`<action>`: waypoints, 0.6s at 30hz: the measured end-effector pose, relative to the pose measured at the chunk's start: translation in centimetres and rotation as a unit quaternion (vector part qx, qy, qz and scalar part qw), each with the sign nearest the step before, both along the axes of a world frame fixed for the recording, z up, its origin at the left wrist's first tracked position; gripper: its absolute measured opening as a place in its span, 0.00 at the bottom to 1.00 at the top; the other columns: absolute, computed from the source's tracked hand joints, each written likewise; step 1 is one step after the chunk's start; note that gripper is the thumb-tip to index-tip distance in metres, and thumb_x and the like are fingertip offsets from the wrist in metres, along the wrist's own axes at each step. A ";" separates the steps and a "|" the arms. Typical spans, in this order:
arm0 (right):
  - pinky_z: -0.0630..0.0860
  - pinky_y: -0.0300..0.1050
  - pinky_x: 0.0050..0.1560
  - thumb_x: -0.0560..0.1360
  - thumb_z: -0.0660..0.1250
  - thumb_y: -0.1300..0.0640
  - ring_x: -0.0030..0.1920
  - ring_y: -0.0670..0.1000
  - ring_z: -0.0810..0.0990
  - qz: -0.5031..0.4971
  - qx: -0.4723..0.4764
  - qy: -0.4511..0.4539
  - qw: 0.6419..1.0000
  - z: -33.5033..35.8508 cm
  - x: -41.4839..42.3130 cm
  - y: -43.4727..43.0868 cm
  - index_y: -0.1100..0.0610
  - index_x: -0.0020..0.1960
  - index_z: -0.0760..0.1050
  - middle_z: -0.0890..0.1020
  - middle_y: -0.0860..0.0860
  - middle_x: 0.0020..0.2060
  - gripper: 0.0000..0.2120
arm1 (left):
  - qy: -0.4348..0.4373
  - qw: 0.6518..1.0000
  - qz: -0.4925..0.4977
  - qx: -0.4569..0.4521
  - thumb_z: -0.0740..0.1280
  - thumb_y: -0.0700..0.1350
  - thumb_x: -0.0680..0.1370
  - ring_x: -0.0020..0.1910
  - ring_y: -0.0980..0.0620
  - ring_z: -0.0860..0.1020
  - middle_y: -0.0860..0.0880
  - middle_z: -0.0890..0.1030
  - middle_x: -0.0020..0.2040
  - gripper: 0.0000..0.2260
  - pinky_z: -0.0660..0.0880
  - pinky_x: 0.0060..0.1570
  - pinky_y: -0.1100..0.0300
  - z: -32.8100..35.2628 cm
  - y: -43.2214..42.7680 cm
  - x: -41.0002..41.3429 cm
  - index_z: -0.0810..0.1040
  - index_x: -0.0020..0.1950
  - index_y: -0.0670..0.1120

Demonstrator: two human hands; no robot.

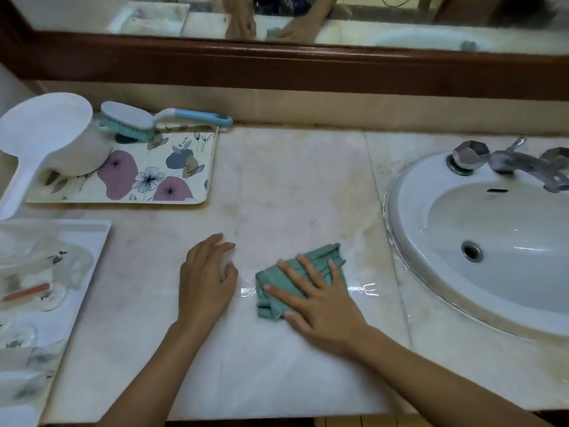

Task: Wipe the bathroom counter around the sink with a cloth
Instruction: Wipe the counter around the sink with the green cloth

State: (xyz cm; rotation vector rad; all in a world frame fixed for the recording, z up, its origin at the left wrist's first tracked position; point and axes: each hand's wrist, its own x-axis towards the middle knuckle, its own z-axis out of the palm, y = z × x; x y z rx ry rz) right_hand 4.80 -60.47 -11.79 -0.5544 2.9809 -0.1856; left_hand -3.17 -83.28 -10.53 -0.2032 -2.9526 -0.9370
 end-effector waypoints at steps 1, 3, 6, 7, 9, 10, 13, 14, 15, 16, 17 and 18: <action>0.50 0.70 0.70 0.79 0.50 0.39 0.78 0.52 0.45 -0.028 0.004 -0.012 1.000 0.1 -1.2 1.1 0.33 0.75 0.51 0.50 0.43 0.78 0.24 | 0.007 1.000 -0.013 -0.016 0.58 0.48 0.73 0.65 0.45 0.72 0.48 0.76 0.66 0.19 0.67 0.61 0.55 -0.3 0.7 -0.4 0.80 0.59 0.47; 0.46 0.69 0.71 0.79 0.47 0.38 0.78 0.50 0.40 -0.104 -0.003 -0.035 0.994 0.2 -3.9 2.0 0.32 0.75 0.49 0.46 0.40 0.78 0.24 | 0.025 0.999 -0.023 -0.032 0.56 0.50 0.72 0.65 0.46 0.73 0.48 0.76 0.67 0.21 0.69 0.59 0.52 -0.3 2.0 -1.7 0.80 0.59 0.47; 0.36 0.66 0.71 0.80 0.44 0.38 0.76 0.49 0.34 -0.172 -0.020 -0.039 0.984 0.2 -7.4 1.4 0.31 0.75 0.43 0.40 0.39 0.77 0.24 | 0.036 0.998 -0.033 -0.040 0.58 0.48 0.74 0.68 0.46 0.71 0.47 0.74 0.69 0.20 0.69 0.61 0.51 -0.8 3.9 -4.4 0.78 0.62 0.46; 0.35 0.65 0.71 0.80 0.44 0.38 0.76 0.49 0.34 -0.170 -0.023 -0.040 0.984 0.3 -8.4 1.0 0.31 0.75 0.43 0.39 0.39 0.77 0.24 | 0.034 0.998 -0.035 -0.040 0.57 0.48 0.75 0.69 0.46 0.70 0.46 0.73 0.71 0.20 0.68 0.63 0.51 -1.1 4.3 -5.0 0.77 0.64 0.45; 0.33 0.65 0.70 0.80 0.44 0.39 0.76 0.49 0.33 -0.140 -0.031 -0.043 0.989 0.3 -10.4 0.7 0.31 0.75 0.43 0.39 0.39 0.77 0.24 | 0.032 0.997 -0.034 -0.055 0.57 0.48 0.76 0.70 0.46 0.68 0.46 0.71 0.72 0.20 0.68 0.64 0.50 -1.7 4.8 -5.5 0.76 0.65 0.44; 0.33 0.65 0.70 0.80 0.44 0.39 0.76 0.49 0.34 -0.121 -0.031 -0.044 0.991 0.4 -11.6 0.9 0.31 0.75 0.43 0.40 0.39 0.77 0.24 | 0.035 0.997 -0.031 -0.066 0.58 0.47 0.76 0.70 0.45 0.68 0.46 0.71 0.72 0.20 0.67 0.64 0.50 -1.9 5.0 -5.4 0.76 0.65 0.44; 0.35 0.66 0.70 0.81 0.45 0.39 0.77 0.50 0.37 -0.095 -0.034 -0.047 0.994 0.2 -16.5 1.5 0.32 0.75 0.45 0.42 0.41 0.78 0.23 | 0.034 0.996 -0.020 -0.083 0.60 0.44 0.76 0.71 0.45 0.67 0.46 0.70 0.72 0.19 0.66 0.66 0.50 -2.1 5.3 -5.4 0.75 0.65 0.44; 0.36 0.67 0.70 0.81 0.45 0.39 0.77 0.51 0.38 -0.098 -0.035 -0.048 0.993 0.2 -18.5 1.6 0.32 0.75 0.46 0.43 0.41 0.78 0.23 | 0.037 0.995 -0.018 -0.085 0.60 0.44 0.76 0.71 0.45 0.66 0.46 0.70 0.72 0.19 0.66 0.66 0.50 -2.1 5.4 -5.4 0.75 0.65 0.44; 0.36 0.67 0.70 0.81 0.44 0.39 0.77 0.51 0.38 -0.105 -0.035 -0.051 0.993 0.2 -20.5 1.7 0.32 0.75 0.46 0.43 0.41 0.78 0.23 | 0.041 0.995 -0.018 -0.086 0.60 0.44 0.76 0.71 0.45 0.66 0.46 0.70 0.72 0.19 0.66 0.66 0.50 -2.0 5.5 -5.4 0.75 0.65 0.44; 0.36 0.68 0.70 0.81 0.44 0.38 0.77 0.52 0.39 -0.110 -0.034 -0.055 0.992 0.2 -22.4 1.9 0.32 0.75 0.46 0.44 0.42 0.78 0.23 | 0.044 0.995 -0.018 -0.085 0.60 0.45 0.76 0.71 0.45 0.66 0.46 0.70 0.72 0.19 0.66 0.66 0.50 -2.1 5.5 -5.5 0.75 0.65 0.44; 0.37 0.68 0.70 0.81 0.43 0.38 0.77 0.52 0.39 -0.114 -0.033 -0.059 0.991 0.3 -24.2 2.2 0.33 0.75 0.46 0.44 0.42 0.78 0.23 | 0.046 0.995 -0.019 -0.083 0.60 0.45 0.76 0.71 0.46 0.66 0.46 0.70 0.72 0.19 0.65 0.66 0.51 -2.2 5.5 -5.5 0.75 0.65 0.44; 0.37 0.69 0.70 0.81 0.43 0.38 0.78 0.52 0.40 -0.117 -0.032 -0.061 0.991 0.4 -25.6 2.8 0.33 0.75 0.46 0.44 0.43 0.78 0.23 | 0.046 0.996 -0.019 -0.080 0.60 0.45 0.76 0.71 0.46 0.66 0.47 0.70 0.72 0.18 0.65 0.67 0.52 -2.2 5.4 -5.6 0.75 0.65 0.44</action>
